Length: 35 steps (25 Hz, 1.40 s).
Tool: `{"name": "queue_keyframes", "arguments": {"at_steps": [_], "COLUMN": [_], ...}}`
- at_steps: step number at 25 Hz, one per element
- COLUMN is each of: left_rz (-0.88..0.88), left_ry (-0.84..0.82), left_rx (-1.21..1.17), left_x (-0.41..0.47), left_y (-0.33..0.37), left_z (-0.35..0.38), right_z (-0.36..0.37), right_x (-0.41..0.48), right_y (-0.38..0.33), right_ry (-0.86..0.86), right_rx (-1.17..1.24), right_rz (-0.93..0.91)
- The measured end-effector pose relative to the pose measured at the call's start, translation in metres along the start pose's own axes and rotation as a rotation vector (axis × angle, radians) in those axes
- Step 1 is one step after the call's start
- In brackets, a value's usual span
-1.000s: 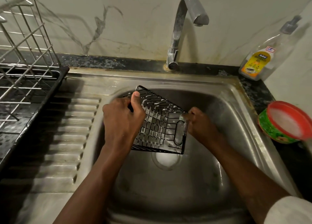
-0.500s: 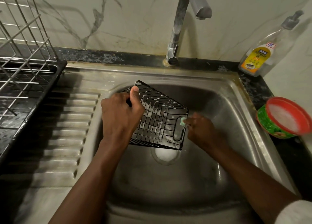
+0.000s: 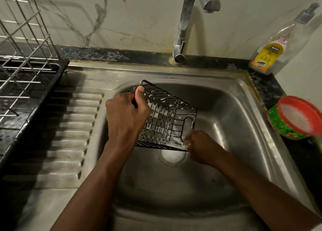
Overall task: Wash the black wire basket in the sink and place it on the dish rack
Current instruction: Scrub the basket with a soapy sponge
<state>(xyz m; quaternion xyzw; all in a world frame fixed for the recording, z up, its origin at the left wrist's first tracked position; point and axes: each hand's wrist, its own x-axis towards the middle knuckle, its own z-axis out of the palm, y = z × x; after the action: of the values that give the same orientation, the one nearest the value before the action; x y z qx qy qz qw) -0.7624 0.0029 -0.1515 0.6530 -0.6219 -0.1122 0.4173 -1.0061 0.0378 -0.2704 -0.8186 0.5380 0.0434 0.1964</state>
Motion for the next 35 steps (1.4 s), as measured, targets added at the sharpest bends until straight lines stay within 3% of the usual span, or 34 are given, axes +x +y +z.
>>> {"name": "queue_keyframes", "arguments": {"at_steps": [2, 5, 7, 9, 12, 13, 17, 19, 25, 31, 35], "left_rz": [-0.004, -0.004, -0.008, -0.003, 0.019, 0.023, 0.017, -0.002, 0.007, 0.001, -0.030], "left_ry": [-0.003, -0.008, 0.000, -0.001, -0.001, 0.001, 0.001, 0.001, -0.009, -0.016, -0.043], "left_rx": [0.001, 0.004, 0.016, 0.035, 0.013, 0.002, -0.014, 0.008, 0.010, 0.028, 0.043], "left_x": [-0.001, -0.002, -0.002, -0.001, -0.001, -0.002, 0.000, 0.000, 0.001, -0.002, -0.003], "left_y": [0.002, 0.003, 0.002, -0.002, -0.001, 0.001, 0.005, 0.002, -0.004, 0.004, 0.001], "left_z": [0.003, 0.006, 0.005, 0.004, 0.004, 0.004, 0.006, 0.008, 0.008, 0.009, 0.010], "right_z": [-0.008, -0.020, -0.019, -0.009, 0.003, 0.000, -0.021, -0.022, -0.004, -0.023, -0.023], "right_x": [0.011, 0.036, 0.045, 0.046, 0.044, 0.048, 0.059, 0.058, 0.052, 0.058, 0.049], "right_y": [0.004, 0.011, 0.013, 0.004, -0.005, -0.002, 0.017, 0.013, -0.004, 0.010, 0.015], "right_ry": [0.012, 0.292, 0.365, 0.293, 0.089, 0.113, 0.435, 0.515, 0.149, 0.487, 0.425], "right_rx": [-0.065, -0.298, -0.354, -0.276, -0.342, -0.356, -0.373, -0.386, -0.313, -0.361, -0.417], "right_rz": [0.016, 0.095, 0.169, 0.126, -0.104, -0.125, 0.103, 0.177, -0.026, 0.173, 0.184]}}
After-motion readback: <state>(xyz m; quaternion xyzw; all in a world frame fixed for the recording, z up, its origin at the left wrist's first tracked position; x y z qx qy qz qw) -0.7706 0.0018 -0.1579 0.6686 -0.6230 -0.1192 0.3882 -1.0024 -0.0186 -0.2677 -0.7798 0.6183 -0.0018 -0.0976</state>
